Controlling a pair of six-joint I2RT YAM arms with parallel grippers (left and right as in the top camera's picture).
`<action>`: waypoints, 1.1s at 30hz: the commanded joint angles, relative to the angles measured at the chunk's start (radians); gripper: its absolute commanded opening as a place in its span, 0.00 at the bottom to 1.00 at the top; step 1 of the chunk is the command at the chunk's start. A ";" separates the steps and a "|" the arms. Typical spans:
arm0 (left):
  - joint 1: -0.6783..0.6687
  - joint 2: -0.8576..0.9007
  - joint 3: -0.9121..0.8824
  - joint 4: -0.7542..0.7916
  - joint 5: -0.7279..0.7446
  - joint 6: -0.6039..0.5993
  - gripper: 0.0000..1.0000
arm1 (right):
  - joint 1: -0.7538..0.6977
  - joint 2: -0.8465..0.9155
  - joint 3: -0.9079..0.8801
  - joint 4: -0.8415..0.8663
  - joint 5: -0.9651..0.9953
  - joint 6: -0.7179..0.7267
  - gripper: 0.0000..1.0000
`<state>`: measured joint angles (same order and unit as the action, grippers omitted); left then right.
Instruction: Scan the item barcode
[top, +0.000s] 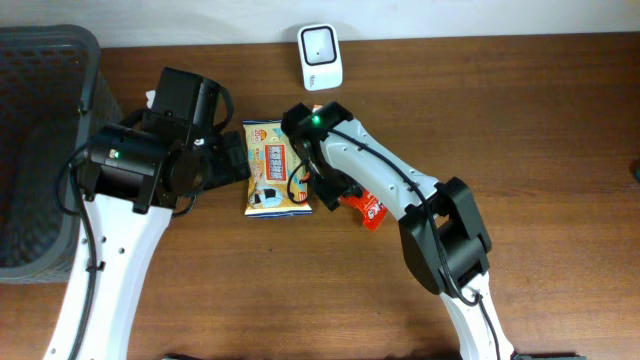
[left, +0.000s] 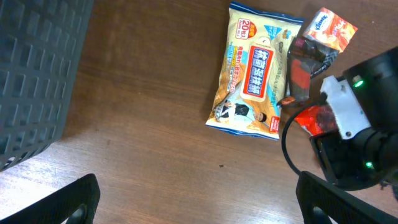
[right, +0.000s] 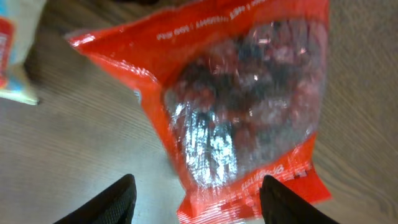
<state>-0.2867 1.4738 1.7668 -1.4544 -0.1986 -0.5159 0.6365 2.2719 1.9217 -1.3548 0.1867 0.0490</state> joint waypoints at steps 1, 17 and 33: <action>0.001 -0.006 0.005 0.002 0.000 0.009 0.99 | 0.011 -0.025 -0.078 0.037 0.045 0.062 0.63; 0.001 -0.006 0.005 0.002 0.000 0.009 0.99 | -0.277 -0.029 0.004 0.095 -0.788 0.006 0.04; 0.001 -0.006 0.005 0.002 0.000 0.009 0.99 | -0.822 -0.029 -0.195 0.050 -0.574 0.053 0.41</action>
<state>-0.2867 1.4738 1.7668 -1.4544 -0.1986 -0.5159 -0.1612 2.2601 1.6173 -1.2259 -0.6296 0.1089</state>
